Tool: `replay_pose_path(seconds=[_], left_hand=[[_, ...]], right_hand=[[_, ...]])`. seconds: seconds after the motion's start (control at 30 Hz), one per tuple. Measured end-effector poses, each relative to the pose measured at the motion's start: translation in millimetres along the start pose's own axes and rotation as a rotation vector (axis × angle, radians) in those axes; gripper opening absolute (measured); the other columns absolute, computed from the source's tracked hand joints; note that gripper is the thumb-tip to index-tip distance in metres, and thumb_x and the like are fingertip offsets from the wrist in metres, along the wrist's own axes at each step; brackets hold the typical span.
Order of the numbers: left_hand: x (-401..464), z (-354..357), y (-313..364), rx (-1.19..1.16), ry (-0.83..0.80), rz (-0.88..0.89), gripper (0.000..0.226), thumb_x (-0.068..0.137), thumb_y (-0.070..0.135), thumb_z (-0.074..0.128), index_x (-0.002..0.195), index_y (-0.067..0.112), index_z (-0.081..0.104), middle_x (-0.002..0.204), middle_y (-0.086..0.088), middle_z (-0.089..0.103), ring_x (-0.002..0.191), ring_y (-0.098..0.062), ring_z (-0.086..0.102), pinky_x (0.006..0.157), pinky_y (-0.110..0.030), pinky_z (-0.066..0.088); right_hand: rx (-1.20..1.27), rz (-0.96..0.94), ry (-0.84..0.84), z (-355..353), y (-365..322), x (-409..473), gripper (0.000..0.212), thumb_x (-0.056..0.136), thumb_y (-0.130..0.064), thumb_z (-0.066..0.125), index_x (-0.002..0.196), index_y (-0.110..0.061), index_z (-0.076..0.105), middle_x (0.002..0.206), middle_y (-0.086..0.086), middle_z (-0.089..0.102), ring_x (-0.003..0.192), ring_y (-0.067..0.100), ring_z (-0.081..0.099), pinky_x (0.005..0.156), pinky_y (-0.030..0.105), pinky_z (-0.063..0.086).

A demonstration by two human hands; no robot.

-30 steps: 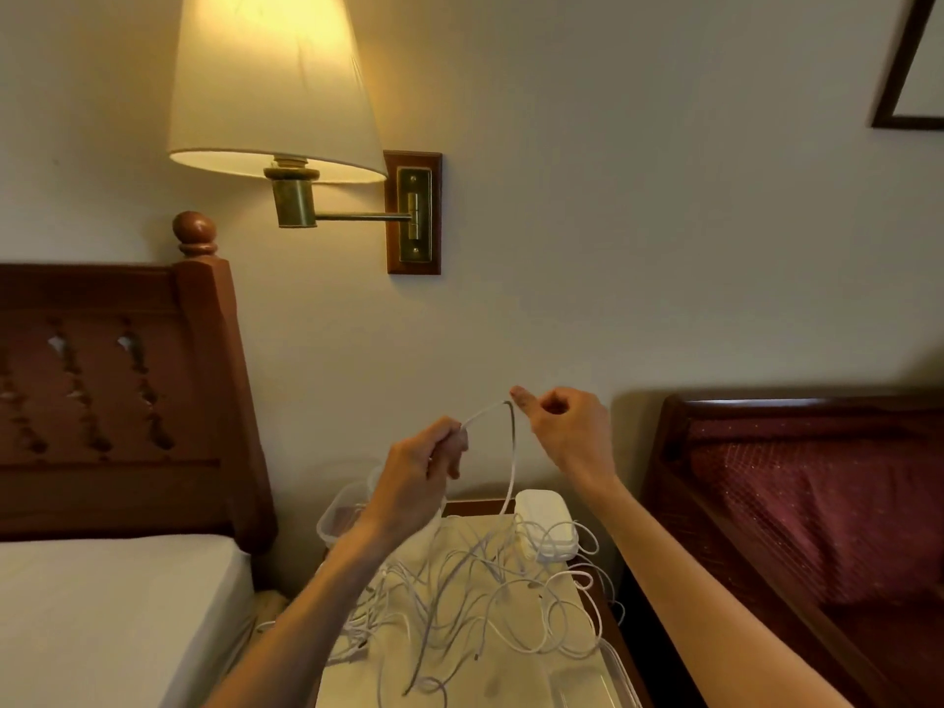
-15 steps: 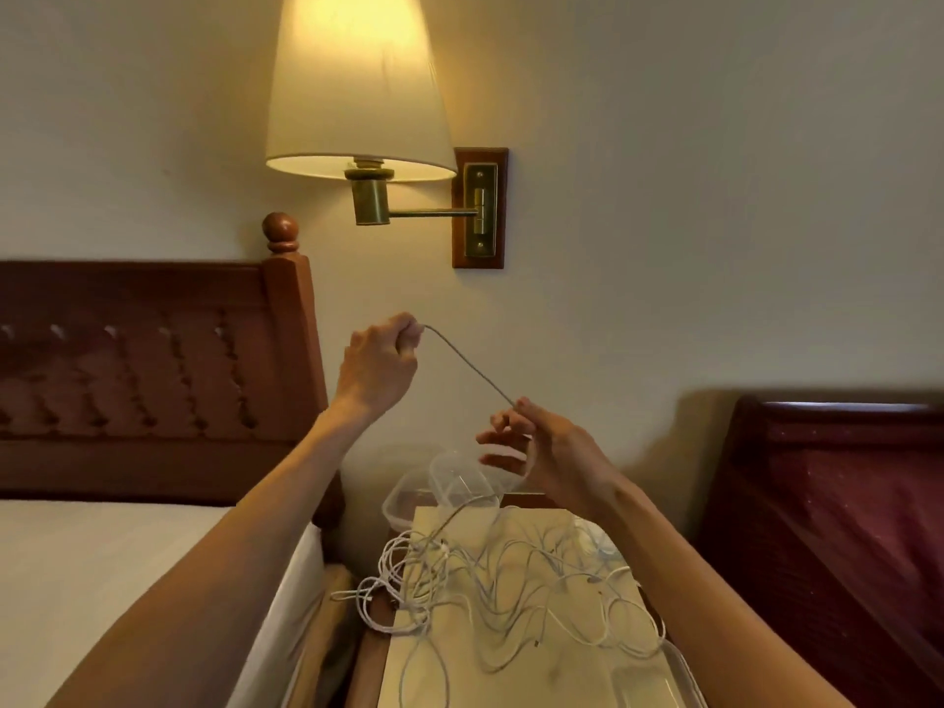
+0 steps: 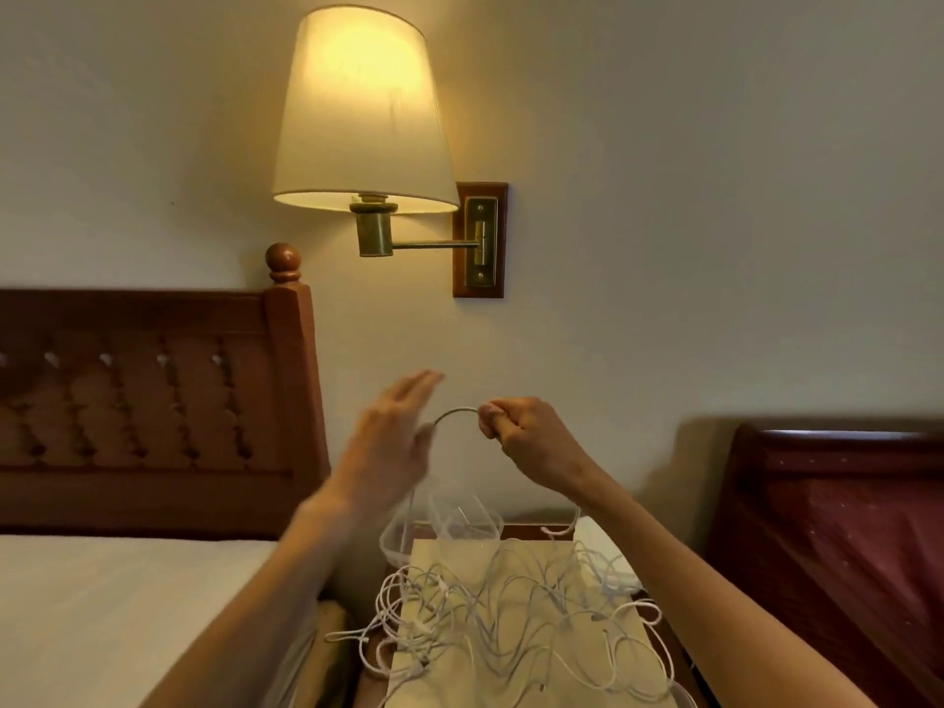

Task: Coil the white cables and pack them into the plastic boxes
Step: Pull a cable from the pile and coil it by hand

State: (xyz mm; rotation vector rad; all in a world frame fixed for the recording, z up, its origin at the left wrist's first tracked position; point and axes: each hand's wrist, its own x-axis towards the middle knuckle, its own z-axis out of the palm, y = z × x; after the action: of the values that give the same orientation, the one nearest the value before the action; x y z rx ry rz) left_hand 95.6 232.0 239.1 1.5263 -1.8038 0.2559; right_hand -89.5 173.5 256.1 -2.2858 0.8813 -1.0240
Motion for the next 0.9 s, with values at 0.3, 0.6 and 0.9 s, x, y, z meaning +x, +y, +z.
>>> replay_pose_path(seconds=[0.3,0.6,0.9], left_hand=[[13,-12,-3,-0.204,0.391,-0.007,0.019,0.095,-0.001,0.053,0.095,0.010,0.068,0.090,0.003,0.066,0.077,-0.004,0.055,0.070,-0.001,0.036],[11,-13,-69,-0.017,-0.218,-0.526,0.028,0.098,0.009,0.050,0.119,0.013,0.068,0.130,-0.015,0.060,0.123,-0.036,0.052,0.103,-0.039,0.042],[18,-10,5,-0.329,0.002,0.128,0.052,0.096,0.027,0.053,0.146,0.018,0.043,0.141,0.007,0.051,0.124,-0.001,0.050,0.095,-0.013,0.045]], right_hand=[[0.245,0.088,-0.121,-5,24,-17,0.044,0.105,-0.023,0.036,0.064,-0.021,0.052,0.049,-0.011,0.041,0.046,0.005,0.035,0.048,0.019,0.029],[0.212,0.153,0.087,-15,38,-27,0.043,0.105,-0.024,0.037,0.066,-0.016,0.053,0.050,-0.010,0.044,0.047,0.008,0.038,0.048,0.023,0.032],[0.011,-0.067,0.044,-22,21,10,0.040,0.103,-0.017,0.044,0.065,-0.013,0.058,0.055,-0.011,0.050,0.049,0.001,0.045,0.053,0.010,0.034]])
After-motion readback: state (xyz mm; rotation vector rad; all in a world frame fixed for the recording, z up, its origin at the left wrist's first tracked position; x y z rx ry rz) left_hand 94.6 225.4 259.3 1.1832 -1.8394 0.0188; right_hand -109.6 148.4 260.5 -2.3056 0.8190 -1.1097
